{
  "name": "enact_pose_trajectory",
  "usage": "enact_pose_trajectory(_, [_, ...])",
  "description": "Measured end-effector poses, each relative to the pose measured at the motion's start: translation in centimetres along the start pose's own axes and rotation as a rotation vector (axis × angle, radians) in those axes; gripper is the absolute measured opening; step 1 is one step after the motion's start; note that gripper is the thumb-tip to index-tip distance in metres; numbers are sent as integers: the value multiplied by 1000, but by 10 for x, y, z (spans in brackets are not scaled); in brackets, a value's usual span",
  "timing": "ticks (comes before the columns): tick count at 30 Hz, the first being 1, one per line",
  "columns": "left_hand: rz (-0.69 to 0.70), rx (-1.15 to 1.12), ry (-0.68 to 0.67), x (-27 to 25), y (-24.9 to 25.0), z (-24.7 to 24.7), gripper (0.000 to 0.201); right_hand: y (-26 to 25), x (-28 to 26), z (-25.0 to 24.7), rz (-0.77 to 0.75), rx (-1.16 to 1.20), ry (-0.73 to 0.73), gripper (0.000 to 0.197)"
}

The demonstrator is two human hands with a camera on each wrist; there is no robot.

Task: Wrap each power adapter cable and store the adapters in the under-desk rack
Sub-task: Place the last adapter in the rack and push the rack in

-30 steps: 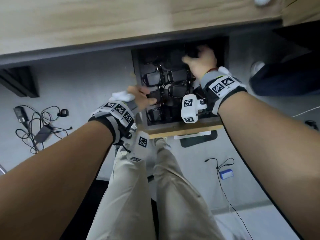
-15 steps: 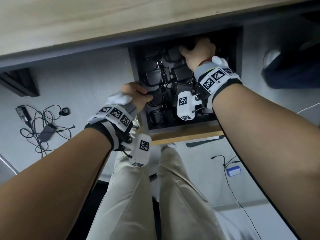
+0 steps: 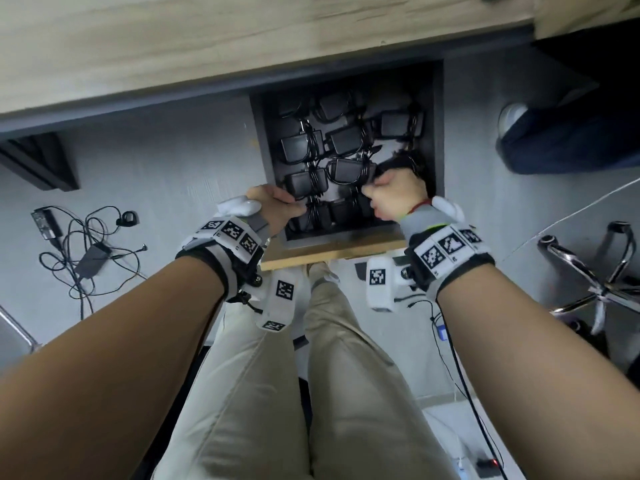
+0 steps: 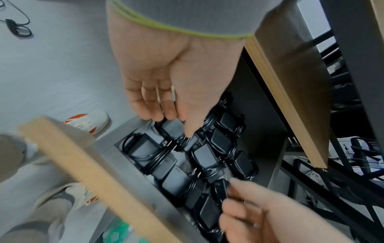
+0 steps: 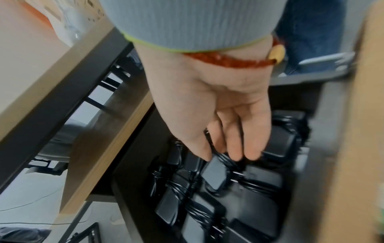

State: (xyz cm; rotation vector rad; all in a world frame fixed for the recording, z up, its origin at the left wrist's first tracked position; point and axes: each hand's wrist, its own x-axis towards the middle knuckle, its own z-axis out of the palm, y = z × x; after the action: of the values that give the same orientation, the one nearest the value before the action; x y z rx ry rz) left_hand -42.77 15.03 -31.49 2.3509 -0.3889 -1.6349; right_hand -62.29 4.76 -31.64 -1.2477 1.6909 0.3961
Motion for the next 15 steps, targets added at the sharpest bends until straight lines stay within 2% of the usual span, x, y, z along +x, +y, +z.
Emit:
enact_pose_trajectory(2, [-46,-43,-15,-17,-3,5,22,19,-18,4,180,33,-68,33])
enact_pose_trajectory(4, [-132,-112,-87,-29,-3,12,31,32,-27,8,273,-28,-144,49])
enact_pose_trajectory(7, [-173,-66,-164,-42,-11,21,39,39,-37,14,265,-5,-192,52])
enact_pose_trajectory(11, [-136,63,-235,-49,-20,27,37,31,-34,17,229,-30,-112,49])
enact_pose_trajectory(15, [-38,95,-185,-48,-17,27,33,24,-32,10,213,-173,-55,42])
